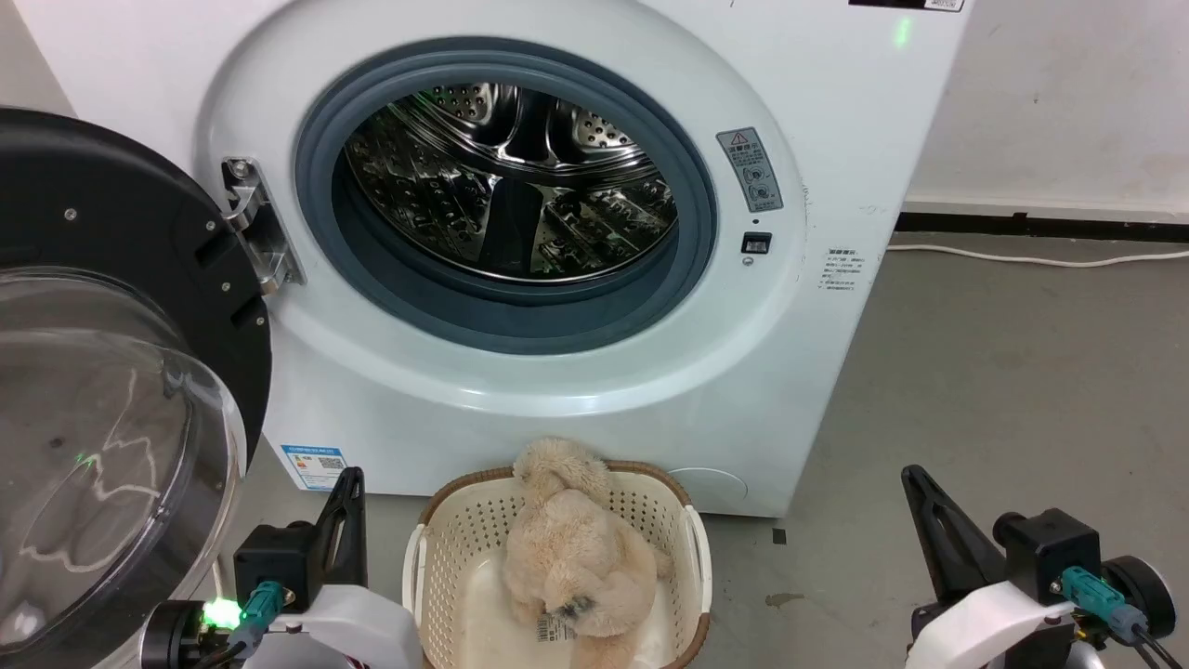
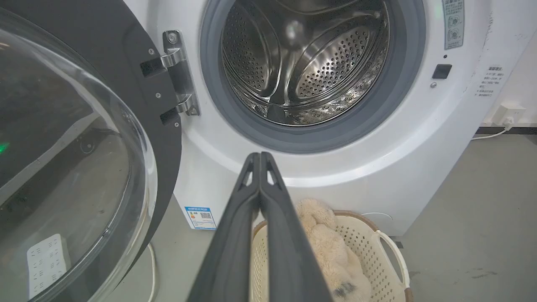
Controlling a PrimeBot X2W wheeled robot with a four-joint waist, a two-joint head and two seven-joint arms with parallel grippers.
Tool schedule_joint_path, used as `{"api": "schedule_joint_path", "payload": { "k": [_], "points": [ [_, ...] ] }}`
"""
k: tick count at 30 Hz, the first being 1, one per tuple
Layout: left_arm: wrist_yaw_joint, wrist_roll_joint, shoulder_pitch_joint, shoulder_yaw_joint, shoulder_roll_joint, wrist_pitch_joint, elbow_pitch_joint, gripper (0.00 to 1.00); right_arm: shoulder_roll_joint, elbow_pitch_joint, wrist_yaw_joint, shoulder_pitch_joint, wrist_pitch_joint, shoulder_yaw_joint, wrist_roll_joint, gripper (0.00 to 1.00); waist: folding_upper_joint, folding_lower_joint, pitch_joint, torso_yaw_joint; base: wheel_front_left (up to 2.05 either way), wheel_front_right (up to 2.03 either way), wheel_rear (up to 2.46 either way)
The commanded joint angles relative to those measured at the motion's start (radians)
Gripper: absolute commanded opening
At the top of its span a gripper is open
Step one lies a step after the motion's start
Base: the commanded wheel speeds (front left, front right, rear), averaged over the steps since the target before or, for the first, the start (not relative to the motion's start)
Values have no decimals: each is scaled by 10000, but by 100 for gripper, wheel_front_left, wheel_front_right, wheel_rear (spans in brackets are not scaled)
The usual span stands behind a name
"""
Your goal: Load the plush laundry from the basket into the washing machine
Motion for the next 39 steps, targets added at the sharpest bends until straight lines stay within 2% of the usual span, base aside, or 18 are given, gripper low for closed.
{"api": "schedule_joint_path", "payload": {
  "k": [1,7,8,27,39],
  "points": [
    [-43,87,-145,5,1,3,-3,0,-6,-41,6,-122,3,-1,-74,0,0,0,0,0,0,0,0],
    [-43,87,-145,5,1,3,-3,0,-6,-41,6,-122,3,-1,-74,0,0,0,0,0,0,0,0],
    [0,0,0,-2,0,0,0,100,0,0,0,0,0,-2,0,100,0,0,0,0,0,0,0],
    [132,-566,45,-329,0,-328,49,100,-1,69,1,146,-327,67,509,100,0,0,69,-55,0,0,0],
    [94,-993,-348,-569,0,-579,447,100,-1,-31,1,37,-579,51,924,100,0,0,502,-322,0,0,0]
  ]
}}
